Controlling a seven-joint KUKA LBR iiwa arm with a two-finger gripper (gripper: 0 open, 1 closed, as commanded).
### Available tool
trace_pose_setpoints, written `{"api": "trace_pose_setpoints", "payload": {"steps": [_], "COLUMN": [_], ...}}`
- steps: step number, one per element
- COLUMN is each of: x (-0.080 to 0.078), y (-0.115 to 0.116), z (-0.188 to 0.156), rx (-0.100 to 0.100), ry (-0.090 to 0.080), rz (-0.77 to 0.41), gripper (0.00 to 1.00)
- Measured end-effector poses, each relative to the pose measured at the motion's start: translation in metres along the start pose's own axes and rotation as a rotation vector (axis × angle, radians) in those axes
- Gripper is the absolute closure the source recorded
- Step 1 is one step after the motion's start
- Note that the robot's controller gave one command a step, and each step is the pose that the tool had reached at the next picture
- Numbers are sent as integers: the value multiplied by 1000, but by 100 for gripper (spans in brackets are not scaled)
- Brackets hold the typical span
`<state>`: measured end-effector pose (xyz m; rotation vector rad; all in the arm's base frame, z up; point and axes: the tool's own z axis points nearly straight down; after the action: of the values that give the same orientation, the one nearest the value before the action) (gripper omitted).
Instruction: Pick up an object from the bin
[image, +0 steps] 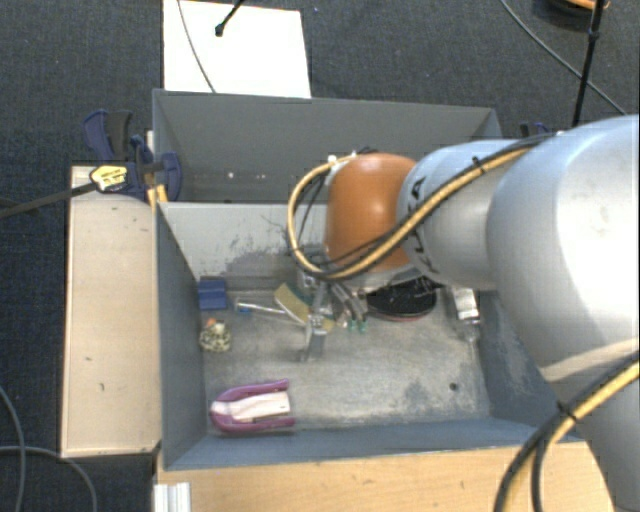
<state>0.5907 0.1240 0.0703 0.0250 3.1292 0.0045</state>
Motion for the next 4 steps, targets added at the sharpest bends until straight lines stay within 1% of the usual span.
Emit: {"api": "trace_pose_setpoints", "payload": {"steps": [1,2,3,4], "x": [-2,1,-3,-5], "y": [30,48,60,60], "z": [-32,-34,-3,-5], "rx": [2,1,0,-2], "ry": [6,6,-2,-7], "rz": [62,194,593,589], "gripper": [0,0,0,0]}}
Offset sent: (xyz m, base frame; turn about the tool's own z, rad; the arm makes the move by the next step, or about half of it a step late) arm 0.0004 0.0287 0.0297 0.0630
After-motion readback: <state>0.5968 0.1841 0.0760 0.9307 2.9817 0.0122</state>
